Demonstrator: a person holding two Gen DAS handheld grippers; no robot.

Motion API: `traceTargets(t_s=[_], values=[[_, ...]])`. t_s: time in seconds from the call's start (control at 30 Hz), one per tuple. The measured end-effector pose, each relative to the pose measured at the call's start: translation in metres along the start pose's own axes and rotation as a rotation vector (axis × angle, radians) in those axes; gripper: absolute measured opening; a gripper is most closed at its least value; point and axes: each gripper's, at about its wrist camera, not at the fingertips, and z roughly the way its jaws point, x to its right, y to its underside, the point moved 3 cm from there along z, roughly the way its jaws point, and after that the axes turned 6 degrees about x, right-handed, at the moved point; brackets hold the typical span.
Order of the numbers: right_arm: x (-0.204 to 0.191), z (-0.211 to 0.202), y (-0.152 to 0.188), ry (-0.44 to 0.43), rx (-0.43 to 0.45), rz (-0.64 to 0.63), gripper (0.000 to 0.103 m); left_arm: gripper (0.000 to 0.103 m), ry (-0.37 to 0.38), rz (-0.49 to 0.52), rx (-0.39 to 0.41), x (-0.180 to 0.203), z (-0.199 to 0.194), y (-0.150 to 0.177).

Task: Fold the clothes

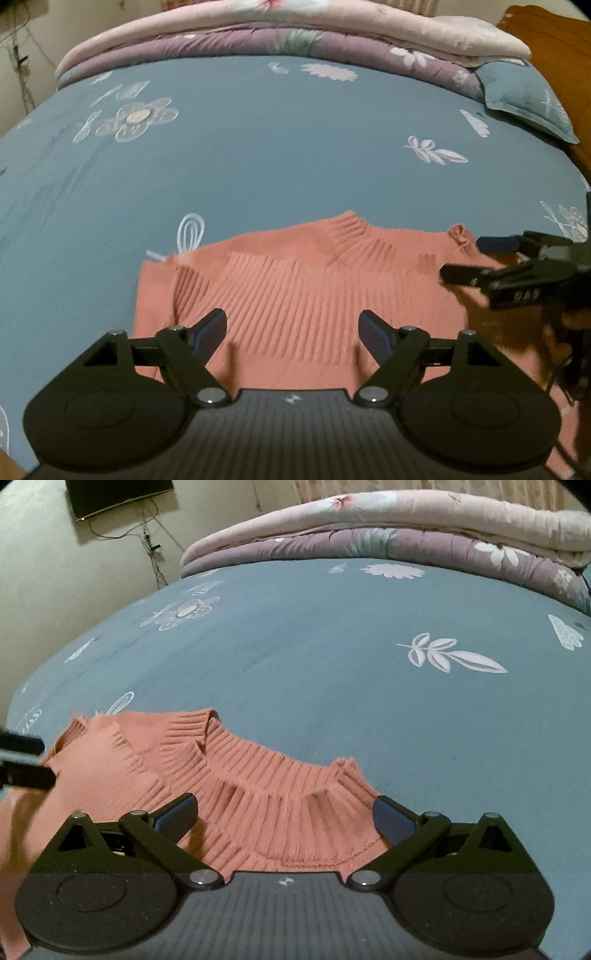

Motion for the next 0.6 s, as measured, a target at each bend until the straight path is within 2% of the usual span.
traceTargets(t_s=[0.1,0.2,0.23,0.3,0.33,0.47,0.6], values=[[0.0,-0.031,-0.002,0.009,0.016,0.033,0.103,0.079,0.013,-0.003,-0.004,0.001,-0.001,0.002],[0.009,-0.05,0.009,-0.001,0.014,0.102,0.103,0.082,0.036,0.002,-0.011,0.002,0.001,0.006],[0.013,-0.049,0.015,0.012,0.001,0.123,0.103,0.082,0.043,0.005,-0.018,0.003,0.003,0.007],[0.026,-0.037,0.024,0.108,-0.03,0.137,0.103,0.082,0.057,0.01,-0.032,0.004,0.009,0.011],[0.032,-0.032,0.026,0.137,-0.018,0.143,0.103,0.082,0.063,0.013,-0.037,0.005,0.011,0.012],[0.039,-0.031,0.014,0.174,0.04,0.216,0.103,0.082,0.098,0.029,-0.031,0.0,0.014,0.012],[0.017,-0.052,0.011,0.221,0.056,0.218,0.103,0.082,0.151,0.067,0.013,-0.01,0.014,0.003]])
